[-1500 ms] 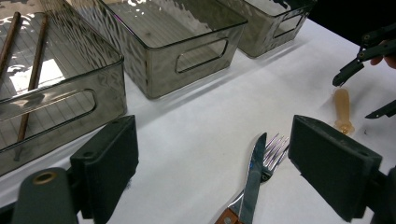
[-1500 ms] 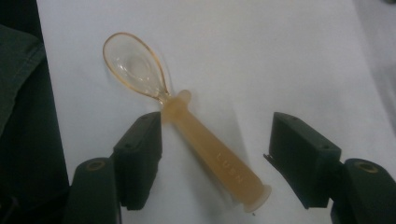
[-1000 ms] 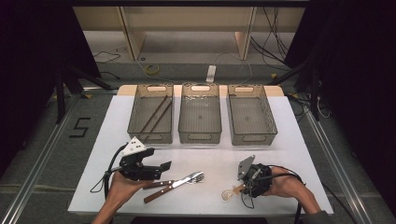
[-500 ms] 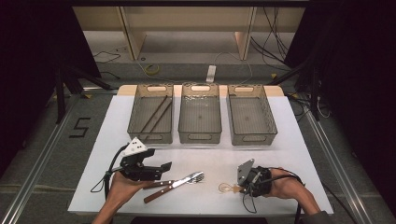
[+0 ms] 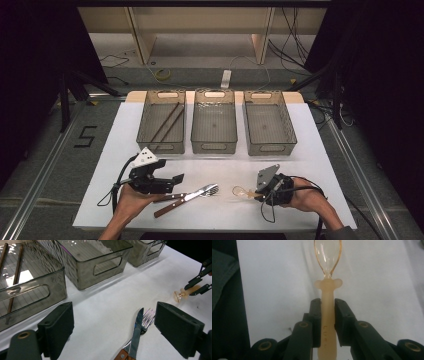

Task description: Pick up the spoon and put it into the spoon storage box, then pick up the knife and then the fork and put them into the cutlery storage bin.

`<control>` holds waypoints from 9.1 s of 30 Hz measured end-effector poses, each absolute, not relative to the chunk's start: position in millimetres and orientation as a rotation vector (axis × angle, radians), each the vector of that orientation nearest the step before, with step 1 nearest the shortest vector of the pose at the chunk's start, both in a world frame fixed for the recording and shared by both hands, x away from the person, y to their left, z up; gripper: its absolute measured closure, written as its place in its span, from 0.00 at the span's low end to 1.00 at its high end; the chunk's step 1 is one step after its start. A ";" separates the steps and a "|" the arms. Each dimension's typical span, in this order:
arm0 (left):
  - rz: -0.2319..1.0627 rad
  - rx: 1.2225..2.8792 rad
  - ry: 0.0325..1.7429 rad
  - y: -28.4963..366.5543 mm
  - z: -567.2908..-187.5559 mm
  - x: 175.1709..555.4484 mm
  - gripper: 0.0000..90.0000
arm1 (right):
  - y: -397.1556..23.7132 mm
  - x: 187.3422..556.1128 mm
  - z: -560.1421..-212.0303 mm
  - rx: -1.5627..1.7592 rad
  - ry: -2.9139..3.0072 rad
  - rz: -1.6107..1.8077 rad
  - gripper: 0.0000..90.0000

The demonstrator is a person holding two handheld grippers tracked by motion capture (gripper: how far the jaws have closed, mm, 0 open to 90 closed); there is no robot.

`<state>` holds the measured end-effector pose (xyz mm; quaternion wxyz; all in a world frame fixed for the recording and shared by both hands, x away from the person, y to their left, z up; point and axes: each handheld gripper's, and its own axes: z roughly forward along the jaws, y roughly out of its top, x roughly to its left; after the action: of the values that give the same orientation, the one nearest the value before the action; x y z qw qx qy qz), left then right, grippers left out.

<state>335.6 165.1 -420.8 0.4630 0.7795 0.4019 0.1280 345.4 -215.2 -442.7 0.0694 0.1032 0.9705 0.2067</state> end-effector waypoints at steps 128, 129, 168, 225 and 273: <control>0.320 1.858 0.966 167.8 -416.0 333.9 0.17 | -110.4 518.0 -398.5 1.101 2.507 1.084 0.59; 0.316 1.859 0.967 167.5 -416.2 333.8 0.17 | -111.4 516.0 -396.8 1.100 2.507 1.086 0.58; 0.251 2.107 0.975 153.9 -428.6 336.1 0.18 | -210.9 381.1 -405.4 0.973 2.437 1.345 0.36; 0.072 2.609 0.950 131.7 -457.8 321.5 0.33 | -242.8 333.4 -426.7 1.024 2.424 1.367 0.29; 0.048 2.710 0.912 128.9 -461.7 321.4 0.84 | -240.0 330.8 -422.9 0.983 2.442 1.366 0.31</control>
<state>321.4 128.9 -461.7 0.1406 0.9382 0.3158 0.0166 330.8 -240.0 -422.9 0.0878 0.3301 0.8203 0.4587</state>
